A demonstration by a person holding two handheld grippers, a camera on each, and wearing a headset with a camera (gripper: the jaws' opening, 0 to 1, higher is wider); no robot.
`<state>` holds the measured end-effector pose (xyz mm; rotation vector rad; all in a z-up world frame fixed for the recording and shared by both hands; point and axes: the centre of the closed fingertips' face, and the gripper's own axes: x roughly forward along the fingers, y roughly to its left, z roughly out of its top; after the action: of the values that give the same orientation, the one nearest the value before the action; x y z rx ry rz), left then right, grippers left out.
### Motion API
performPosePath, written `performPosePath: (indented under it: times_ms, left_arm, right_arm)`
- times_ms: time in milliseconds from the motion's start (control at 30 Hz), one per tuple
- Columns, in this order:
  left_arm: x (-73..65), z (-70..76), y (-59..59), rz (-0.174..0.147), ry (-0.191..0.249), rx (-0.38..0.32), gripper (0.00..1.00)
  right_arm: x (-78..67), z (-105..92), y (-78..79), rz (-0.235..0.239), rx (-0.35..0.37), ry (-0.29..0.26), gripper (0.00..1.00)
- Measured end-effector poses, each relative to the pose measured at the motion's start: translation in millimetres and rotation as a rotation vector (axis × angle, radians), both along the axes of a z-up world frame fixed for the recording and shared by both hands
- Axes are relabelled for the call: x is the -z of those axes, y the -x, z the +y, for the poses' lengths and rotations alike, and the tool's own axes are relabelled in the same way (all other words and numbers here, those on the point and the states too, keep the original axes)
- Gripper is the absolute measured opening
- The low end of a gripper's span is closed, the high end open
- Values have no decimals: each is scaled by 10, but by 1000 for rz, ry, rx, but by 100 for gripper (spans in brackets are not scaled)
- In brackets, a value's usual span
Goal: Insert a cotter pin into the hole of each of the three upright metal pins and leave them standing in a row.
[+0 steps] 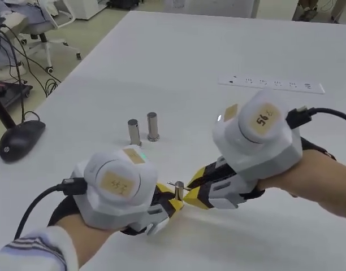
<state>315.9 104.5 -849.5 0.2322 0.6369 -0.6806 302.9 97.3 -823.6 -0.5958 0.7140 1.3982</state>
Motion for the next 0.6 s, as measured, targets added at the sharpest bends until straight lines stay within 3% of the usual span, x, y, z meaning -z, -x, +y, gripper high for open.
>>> performPosePath:
  times_ms: [267,600]
  left_arm:
    - [-4,18,-6,-1,-2,-11,7]
    - [-6,27,4,3,-9,-10,7]
  right_arm:
    - [-36,-79,-44,17,35,-21,8]
    - [-33,-3,-52,29,50,-40,3]
